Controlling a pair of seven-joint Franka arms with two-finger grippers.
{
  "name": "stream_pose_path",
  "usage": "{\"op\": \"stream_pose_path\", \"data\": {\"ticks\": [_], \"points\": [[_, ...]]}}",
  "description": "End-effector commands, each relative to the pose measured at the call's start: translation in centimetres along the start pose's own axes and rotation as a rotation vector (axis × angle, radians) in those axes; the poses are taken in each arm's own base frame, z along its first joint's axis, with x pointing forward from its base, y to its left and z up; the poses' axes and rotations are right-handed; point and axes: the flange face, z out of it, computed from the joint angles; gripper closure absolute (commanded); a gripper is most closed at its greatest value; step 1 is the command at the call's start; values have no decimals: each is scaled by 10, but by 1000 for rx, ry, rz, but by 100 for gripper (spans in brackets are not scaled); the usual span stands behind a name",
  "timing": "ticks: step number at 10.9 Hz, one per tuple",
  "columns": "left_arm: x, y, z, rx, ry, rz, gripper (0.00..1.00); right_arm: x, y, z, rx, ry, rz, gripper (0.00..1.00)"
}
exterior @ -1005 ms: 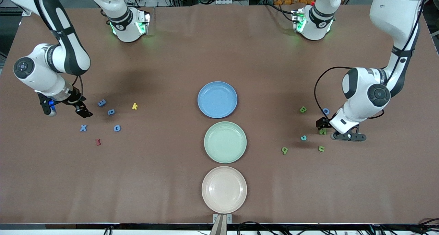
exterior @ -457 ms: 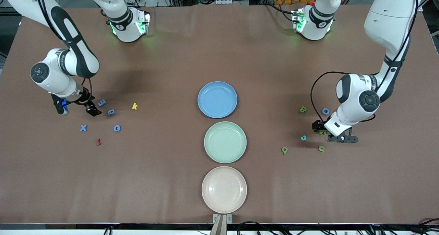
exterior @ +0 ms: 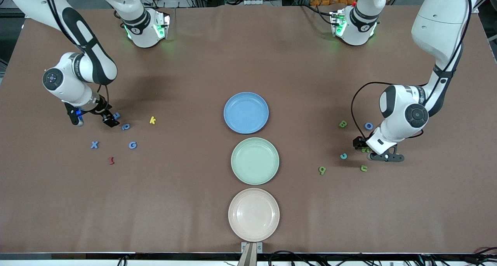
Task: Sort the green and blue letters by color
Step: 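Grasp the blue E with the right gripper while the left gripper grasps green N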
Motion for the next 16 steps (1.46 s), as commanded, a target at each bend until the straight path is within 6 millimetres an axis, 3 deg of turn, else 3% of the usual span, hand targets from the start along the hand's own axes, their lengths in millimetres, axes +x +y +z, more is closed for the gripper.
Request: {"op": "stream_pose_path", "data": {"ticks": [1, 3, 7, 8, 10, 13, 15, 16], "points": [[1, -3, 5, 9, 6, 14, 20, -8, 11, -1, 5, 2, -6, 0], [0, -4, 8, 9, 2, 14, 25, -8, 13, 1, 2, 0, -31, 7], [2, 1, 6, 17, 5, 30, 93, -4, 21, 7, 4, 0, -80, 30], [3, -2, 7, 19, 5, 28, 100, -4, 22, 11, 4, -1, -94, 39], [5, -1, 1, 20, 14, 25, 100, -4, 21, 16, 7, 1, -100, 54], [13, 5, -28, 25, 58, 43, 100, -6, 22, 25, 4, -4, -107, 82], [22, 23, -50, 23, 74, 71, 100, -4, 20, 24, 7, 0, -144, 98], [28, 40, -60, 21, 69, 91, 100, -2, 19, 22, 10, 3, -173, 100]]}}
